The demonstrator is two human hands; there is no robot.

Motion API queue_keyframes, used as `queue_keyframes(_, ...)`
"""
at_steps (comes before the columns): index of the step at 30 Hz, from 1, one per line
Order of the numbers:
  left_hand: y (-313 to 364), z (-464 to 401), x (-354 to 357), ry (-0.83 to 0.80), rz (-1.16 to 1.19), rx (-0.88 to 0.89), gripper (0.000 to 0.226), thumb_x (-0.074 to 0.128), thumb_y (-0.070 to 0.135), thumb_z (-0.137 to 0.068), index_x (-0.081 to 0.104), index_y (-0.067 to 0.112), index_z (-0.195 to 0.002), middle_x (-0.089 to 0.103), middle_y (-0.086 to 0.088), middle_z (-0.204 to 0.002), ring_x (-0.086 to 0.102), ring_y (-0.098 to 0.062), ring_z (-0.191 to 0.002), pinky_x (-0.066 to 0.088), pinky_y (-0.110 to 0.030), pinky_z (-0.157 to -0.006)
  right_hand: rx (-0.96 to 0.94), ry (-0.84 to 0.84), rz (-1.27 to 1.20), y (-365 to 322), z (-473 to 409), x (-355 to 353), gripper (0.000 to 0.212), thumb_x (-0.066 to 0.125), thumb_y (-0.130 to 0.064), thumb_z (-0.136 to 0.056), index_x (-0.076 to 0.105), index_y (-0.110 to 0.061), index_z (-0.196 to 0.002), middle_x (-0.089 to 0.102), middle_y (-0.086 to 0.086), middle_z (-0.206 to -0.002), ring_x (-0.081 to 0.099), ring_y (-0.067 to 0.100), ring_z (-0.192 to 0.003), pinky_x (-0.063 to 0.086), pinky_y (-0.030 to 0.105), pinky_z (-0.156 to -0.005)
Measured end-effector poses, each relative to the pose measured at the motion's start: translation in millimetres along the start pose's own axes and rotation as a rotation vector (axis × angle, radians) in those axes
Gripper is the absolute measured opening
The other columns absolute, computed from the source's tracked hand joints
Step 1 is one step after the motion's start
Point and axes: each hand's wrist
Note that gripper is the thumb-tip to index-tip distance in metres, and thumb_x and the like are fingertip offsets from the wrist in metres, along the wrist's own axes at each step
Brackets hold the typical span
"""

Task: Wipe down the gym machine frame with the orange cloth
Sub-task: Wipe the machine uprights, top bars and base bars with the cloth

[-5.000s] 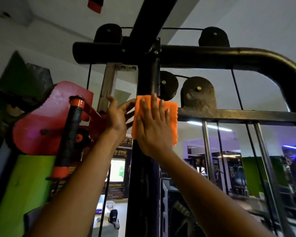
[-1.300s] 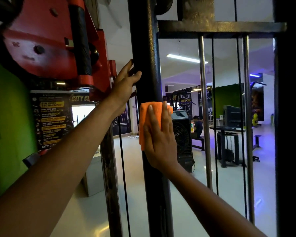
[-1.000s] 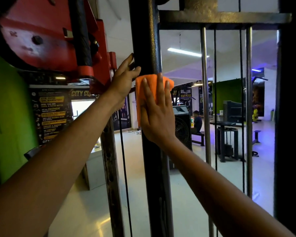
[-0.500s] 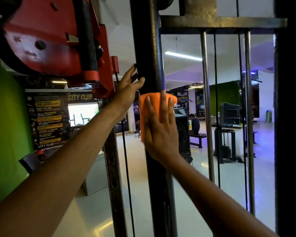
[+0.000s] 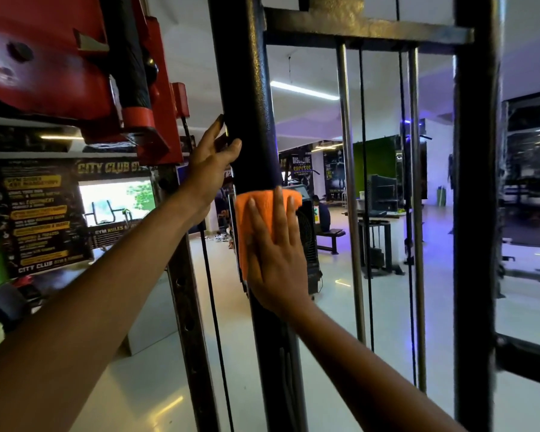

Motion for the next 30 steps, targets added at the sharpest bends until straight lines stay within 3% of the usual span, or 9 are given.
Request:
queue_keyframes(4,-11,7,1,0.007,-0.010,-0.019,0.058,0.056,0.026,-0.112,0.037,0.040,-0.165,0.060,0.017,-0.146,0.058,-0.007,-0.135,0.049,-0.045,-0.113,0.013,-0.050,-0.006,5,43,2,0.072,0.057,-0.031,-0.111,0.023,-0.022,-0.173,-0.007,0.011,-0.183,-0.010,0.042,-0.167,0.027,0.073,-0.125)
queue_keyframes(11,-14,16,2,0.034,-0.012,-0.067,0.059,0.059,0.030,-0.110,0.038,0.042,-0.164,0.063,0.017,-0.150,0.063,-0.008,-0.134,0.054,-0.050,-0.109,-0.010,0.005,-0.030,-5,-24,-3,0.070,0.055,-0.031,-0.112,0.022,-0.023,-0.173,-0.006,0.013,-0.182,-0.012,0.040,-0.167,0.024,0.070,-0.127)
queue_keyframes(13,-13,16,4,0.052,-0.002,-0.079,0.059,0.060,0.029,-0.110,0.039,0.041,-0.164,0.063,0.014,-0.150,0.062,-0.009,-0.136,0.053,-0.052,-0.111,-0.024,0.000,-0.048,1,3,-1,0.071,0.057,-0.027,-0.111,0.021,-0.021,-0.173,-0.004,0.014,-0.182,-0.011,0.042,-0.167,0.024,0.071,-0.127)
queue_keyframes(16,-13,21,10,0.055,0.008,-0.087,0.057,0.059,0.030,-0.111,0.040,0.042,-0.163,0.062,0.012,-0.152,0.061,-0.010,-0.137,0.056,-0.045,-0.103,0.001,-0.054,-0.081,13,62,2,0.073,0.058,-0.026,-0.110,0.020,-0.023,-0.173,-0.004,0.014,-0.182,-0.008,0.043,-0.167,0.027,0.072,-0.125)
queue_keyframes(21,-21,32,13,0.048,-0.015,-0.116,0.058,0.060,0.038,-0.109,0.040,0.046,-0.162,0.059,0.013,-0.154,0.056,-0.014,-0.142,0.046,-0.056,-0.118,-0.003,-0.037,-0.112,8,29,-3,0.071,0.055,-0.030,-0.111,0.020,-0.027,-0.172,-0.005,0.014,-0.182,-0.010,0.042,-0.167,0.026,0.072,-0.125)
queue_keyframes(25,-28,38,15,0.057,-0.041,-0.110,0.056,0.058,0.043,-0.109,0.039,0.048,-0.161,0.056,0.016,-0.157,0.053,-0.017,-0.146,0.044,-0.060,-0.119,-0.027,-0.007,-0.107,6,-12,-5,0.073,0.060,-0.027,-0.111,0.022,-0.022,-0.173,-0.005,0.016,-0.182,-0.010,0.042,-0.167,0.025,0.070,-0.127)
queue_keyframes(30,-42,50,15,0.058,-0.026,-0.134,0.054,0.059,0.034,-0.110,0.043,0.048,-0.160,0.062,0.018,-0.150,0.056,-0.016,-0.143,0.046,-0.059,-0.118,0.019,-0.071,-0.109,18,70,2,0.073,0.063,-0.022,-0.109,0.027,-0.016,-0.171,-0.005,0.015,-0.182,-0.008,0.044,-0.167,0.022,0.070,-0.128)
Point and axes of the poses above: each hand's wrist, its own z-axis away from the middle knuckle, its own x-axis out of the palm, y = z × x
